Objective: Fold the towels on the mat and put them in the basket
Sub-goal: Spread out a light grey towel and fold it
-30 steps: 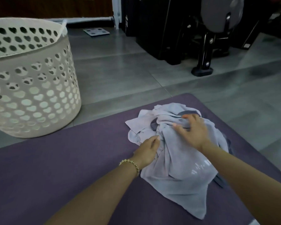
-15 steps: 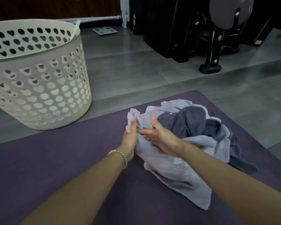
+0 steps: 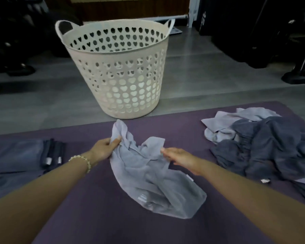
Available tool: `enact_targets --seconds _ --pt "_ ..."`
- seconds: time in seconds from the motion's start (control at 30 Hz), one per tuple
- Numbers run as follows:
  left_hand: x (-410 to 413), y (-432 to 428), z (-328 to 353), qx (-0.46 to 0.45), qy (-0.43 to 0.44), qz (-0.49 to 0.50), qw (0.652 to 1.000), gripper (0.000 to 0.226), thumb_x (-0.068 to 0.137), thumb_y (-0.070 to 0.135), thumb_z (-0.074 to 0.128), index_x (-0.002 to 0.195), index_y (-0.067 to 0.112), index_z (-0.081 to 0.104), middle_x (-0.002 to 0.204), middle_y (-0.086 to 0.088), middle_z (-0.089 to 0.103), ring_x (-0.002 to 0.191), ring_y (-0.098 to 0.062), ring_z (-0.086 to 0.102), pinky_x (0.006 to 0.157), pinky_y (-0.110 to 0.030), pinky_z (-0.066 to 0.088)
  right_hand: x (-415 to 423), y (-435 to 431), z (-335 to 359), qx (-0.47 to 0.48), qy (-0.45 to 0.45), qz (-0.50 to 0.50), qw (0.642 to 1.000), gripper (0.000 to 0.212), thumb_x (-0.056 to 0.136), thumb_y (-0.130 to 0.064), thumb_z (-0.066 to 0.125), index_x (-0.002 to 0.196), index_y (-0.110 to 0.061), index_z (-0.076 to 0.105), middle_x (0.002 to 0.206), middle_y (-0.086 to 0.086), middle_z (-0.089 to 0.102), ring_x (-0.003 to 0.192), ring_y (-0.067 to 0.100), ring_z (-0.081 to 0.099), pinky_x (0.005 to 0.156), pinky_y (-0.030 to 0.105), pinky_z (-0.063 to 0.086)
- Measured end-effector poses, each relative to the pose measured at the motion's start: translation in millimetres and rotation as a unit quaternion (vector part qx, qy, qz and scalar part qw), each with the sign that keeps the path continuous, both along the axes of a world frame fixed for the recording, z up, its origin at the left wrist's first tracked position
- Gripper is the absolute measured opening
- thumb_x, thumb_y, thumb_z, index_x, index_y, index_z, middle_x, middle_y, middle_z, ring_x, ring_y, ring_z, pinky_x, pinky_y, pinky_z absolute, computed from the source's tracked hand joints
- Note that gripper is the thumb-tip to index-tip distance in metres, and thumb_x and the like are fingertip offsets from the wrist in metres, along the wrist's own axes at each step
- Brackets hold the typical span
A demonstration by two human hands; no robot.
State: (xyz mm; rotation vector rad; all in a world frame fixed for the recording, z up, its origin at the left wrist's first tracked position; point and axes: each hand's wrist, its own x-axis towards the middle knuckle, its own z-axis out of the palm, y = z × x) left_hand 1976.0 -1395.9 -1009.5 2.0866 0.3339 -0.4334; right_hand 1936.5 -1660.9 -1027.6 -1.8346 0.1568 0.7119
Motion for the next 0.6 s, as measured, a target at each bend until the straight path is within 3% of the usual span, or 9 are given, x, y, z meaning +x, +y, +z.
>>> enact_targets --seconds 0.1,0.23,0.37,0.43,0.5,0.57,0.6 --pt "-19 49 -24 0.018 0.029 0.037 0.999 0.047 0.092 0.044 0.055 0.1 -0.002 0.065 0.101 -0.016 0.068 0.085 -0.024 0.061 0.084 -0.035 0.05 2 42 -18 -0.02 -0.003 0.026 0.999 0.045 0.092 -0.048 0.053 0.122 -0.016 0.06 0.125 -0.005 0.058 0.12 0.013 0.052 0.09 0.017 0.041" --pt "-35 78 -47 -0.026 0.028 0.046 0.998 0.06 0.084 0.058 0.058 0.102 0.001 0.067 0.098 -0.011 0.071 0.092 -0.019 0.066 0.083 -0.029 0.051 10 82 -48 -0.063 -0.027 0.043 0.997 0.056 0.085 -0.052 0.062 0.131 -0.024 0.052 0.129 -0.009 0.052 0.122 0.009 0.048 0.107 0.024 0.035" --pt "-40 83 -55 -0.101 -0.036 0.093 0.99 0.057 0.084 0.057 0.056 0.122 0.015 0.057 0.114 0.001 0.065 0.107 -0.014 0.06 0.088 -0.023 0.045 20 99 -71 -0.108 -0.078 0.059 0.989 0.048 0.081 -0.055 0.064 0.122 -0.03 0.059 0.108 -0.005 0.056 0.111 0.013 0.052 0.106 0.028 0.039" --pt "-38 82 -56 -0.094 -0.048 0.128 0.986 0.054 0.087 0.057 0.052 0.117 0.013 0.058 0.11 -0.003 0.065 0.103 -0.019 0.061 0.083 -0.023 0.046 23 103 -75 -0.158 -0.124 0.078 0.976 0.04 0.08 -0.06 0.062 0.108 -0.032 0.067 0.105 -0.005 0.057 0.111 0.012 0.049 0.105 0.029 0.037" --pt "-33 81 -59 -0.103 -0.076 0.165 0.978 0.058 0.085 0.058 0.056 0.117 0.01 0.055 0.108 -0.005 0.063 0.101 -0.022 0.06 0.08 -0.022 0.047 24 107 -76 -0.198 -0.16 0.082 0.964 0.034 0.077 -0.065 0.061 0.072 -0.032 0.069 0.1 -0.008 0.055 0.108 0.008 0.044 0.101 0.025 0.032" --pt "-33 80 -55 -0.079 -0.131 0.159 0.975 0.06 0.085 0.048 0.062 0.131 0.014 0.043 0.123 0.0 0.051 0.113 -0.015 0.049 0.091 -0.02 0.042 23 111 -69 -0.18 -0.183 0.095 0.962 0.05 0.077 -0.059 0.066 0.047 -0.022 0.05 0.076 -0.01 0.05 0.084 0.004 0.046 0.085 0.022 0.035" --pt "-32 80 -54 -0.025 -0.171 0.127 0.977 0.069 0.084 0.049 0.062 0.139 0.018 0.035 0.134 0.0 0.042 0.123 -0.014 0.039 0.102 -0.024 0.035 22 114 -63 -0.145 -0.186 0.117 0.965 0.056 0.08 -0.052 0.067 0.046 -0.02 0.037 0.063 -0.009 0.042 0.066 0.004 0.041 0.072 0.021 0.035"
